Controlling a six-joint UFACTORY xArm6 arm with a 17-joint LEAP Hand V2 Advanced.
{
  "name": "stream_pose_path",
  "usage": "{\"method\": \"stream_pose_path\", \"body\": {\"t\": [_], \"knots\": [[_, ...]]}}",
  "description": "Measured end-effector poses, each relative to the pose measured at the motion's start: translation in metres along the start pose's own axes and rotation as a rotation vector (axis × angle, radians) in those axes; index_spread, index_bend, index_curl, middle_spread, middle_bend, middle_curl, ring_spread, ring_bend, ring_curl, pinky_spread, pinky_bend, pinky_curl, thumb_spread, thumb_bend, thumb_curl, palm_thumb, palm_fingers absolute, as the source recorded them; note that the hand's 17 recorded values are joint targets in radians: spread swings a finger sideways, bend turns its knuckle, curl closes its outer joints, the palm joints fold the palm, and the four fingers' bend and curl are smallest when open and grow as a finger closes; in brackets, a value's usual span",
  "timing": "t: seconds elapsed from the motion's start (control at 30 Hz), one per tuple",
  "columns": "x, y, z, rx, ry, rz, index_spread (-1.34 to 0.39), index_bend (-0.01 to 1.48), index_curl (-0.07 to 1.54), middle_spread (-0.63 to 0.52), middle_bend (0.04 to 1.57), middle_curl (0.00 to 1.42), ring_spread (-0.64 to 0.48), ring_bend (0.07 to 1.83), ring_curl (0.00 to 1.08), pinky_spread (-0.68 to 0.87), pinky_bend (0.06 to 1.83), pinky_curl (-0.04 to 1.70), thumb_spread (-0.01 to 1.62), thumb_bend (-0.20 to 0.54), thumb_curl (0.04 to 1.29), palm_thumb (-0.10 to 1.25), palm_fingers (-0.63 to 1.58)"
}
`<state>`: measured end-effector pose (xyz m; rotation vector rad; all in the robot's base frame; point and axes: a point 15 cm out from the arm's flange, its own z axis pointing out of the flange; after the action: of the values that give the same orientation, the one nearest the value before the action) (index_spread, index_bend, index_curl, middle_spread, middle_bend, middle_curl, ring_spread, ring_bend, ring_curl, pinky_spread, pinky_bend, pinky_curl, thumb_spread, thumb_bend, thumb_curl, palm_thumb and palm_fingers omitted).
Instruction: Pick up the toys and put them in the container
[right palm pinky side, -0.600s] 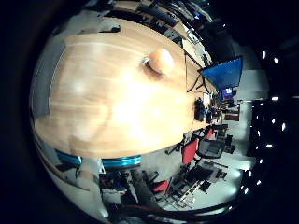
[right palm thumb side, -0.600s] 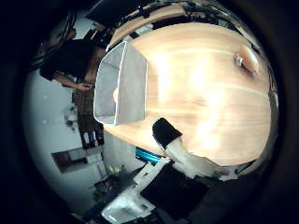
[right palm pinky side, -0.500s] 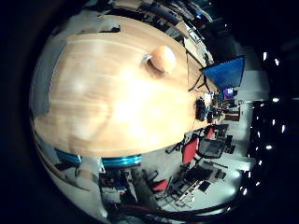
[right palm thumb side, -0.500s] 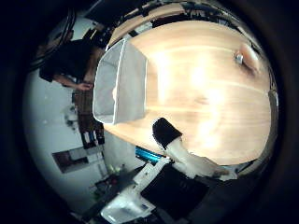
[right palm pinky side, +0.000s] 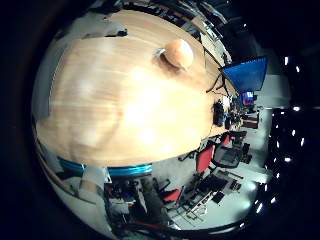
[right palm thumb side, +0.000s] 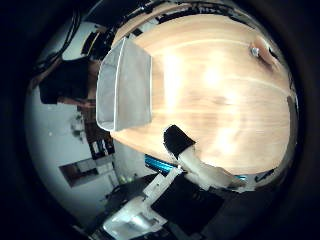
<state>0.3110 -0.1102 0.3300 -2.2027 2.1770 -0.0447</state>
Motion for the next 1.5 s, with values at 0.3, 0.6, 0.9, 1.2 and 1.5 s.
{"method": "stream_pose_path", "body": {"t": [0.3, 0.6, 0.9, 1.2, 1.5], "knots": [[0.062, -0.058, 0.0, 0.039, 0.008, 0.085, -0.45, 0.17, 0.31, -0.15, 0.33, 0.37, -0.14, 0.79, 0.21, 0.17, 0.89, 0.05, 0.96, -0.029, 0.29, 0.36, 0.35], [0.122, -0.116, -0.013, 0.076, 0.029, 0.142, -0.45, 0.17, 0.31, -0.14, 0.31, 0.37, -0.14, 0.77, 0.2, 0.17, 0.92, 0.03, 0.96, -0.029, 0.29, 0.35, 0.33], [0.19, -0.173, 0.0, 0.097, 0.031, 0.208, -0.44, 0.17, 0.31, -0.14, 0.3, 0.37, -0.14, 0.76, 0.19, 0.15, 0.97, 0.02, 0.95, -0.032, 0.29, 0.35, 0.32], [0.21, -0.189, 0.073, 0.037, -0.047, 0.247, -0.44, 0.17, 0.31, -0.14, 0.3, 0.37, -0.14, 0.77, 0.2, 0.13, 1.01, 0.01, 0.94, -0.029, 0.29, 0.36, 0.32], [0.216, -0.198, 0.131, 0.001, -0.062, 0.252, -0.44, 0.17, 0.3, -0.14, 0.31, 0.37, -0.15, 0.8, 0.21, 0.09, 1.05, 0.0, 0.93, -0.03, 0.3, 0.36, 0.32]]}}
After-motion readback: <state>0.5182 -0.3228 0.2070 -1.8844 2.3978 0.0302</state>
